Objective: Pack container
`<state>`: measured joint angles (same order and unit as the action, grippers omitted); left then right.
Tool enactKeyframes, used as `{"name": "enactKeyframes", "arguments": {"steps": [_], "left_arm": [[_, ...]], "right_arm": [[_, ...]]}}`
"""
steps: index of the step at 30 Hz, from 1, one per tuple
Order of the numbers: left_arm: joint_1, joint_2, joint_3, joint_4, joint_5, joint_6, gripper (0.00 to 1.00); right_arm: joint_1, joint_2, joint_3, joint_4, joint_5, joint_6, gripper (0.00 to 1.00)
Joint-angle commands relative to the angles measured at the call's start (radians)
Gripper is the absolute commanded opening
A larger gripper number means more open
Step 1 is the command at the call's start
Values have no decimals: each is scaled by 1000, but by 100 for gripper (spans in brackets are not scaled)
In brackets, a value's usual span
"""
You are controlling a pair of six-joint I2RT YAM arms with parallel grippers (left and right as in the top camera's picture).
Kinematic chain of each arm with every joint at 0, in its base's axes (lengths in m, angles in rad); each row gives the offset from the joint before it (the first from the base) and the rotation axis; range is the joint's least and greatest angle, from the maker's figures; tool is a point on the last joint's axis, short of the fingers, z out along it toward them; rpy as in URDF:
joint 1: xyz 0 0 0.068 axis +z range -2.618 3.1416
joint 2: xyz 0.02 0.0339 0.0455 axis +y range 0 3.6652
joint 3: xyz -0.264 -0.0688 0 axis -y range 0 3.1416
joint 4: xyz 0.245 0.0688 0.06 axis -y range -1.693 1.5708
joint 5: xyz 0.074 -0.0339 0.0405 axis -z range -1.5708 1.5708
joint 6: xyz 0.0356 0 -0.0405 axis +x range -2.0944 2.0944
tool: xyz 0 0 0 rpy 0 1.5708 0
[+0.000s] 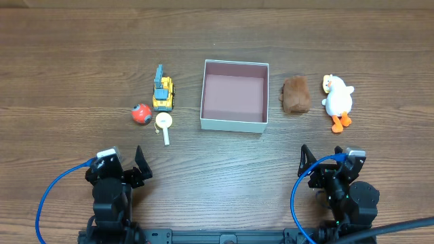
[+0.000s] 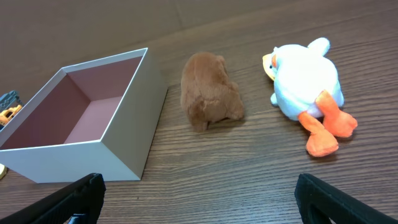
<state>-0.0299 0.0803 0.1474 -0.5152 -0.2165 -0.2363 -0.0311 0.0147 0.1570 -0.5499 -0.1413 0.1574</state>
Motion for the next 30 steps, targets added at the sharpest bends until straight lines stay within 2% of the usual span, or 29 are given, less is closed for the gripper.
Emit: {"name": "enactKeyframes", "arguments": {"steps": [1,25,27,30], "left_arm": [[7,-9,-6,4,8,-14,100],[7,-9,-6,4,7,-13,100],[7,-9,-6,7,-45,6,100],[7,-9,-6,7,-44,4,100]], "right_arm": [[6,-10,-6,-5,6,2,100],[6,-10,-6,2,6,2,100],[6,-10,-6,-5,6,2,100],[6,-10,-6,-5,6,2,100]]}}
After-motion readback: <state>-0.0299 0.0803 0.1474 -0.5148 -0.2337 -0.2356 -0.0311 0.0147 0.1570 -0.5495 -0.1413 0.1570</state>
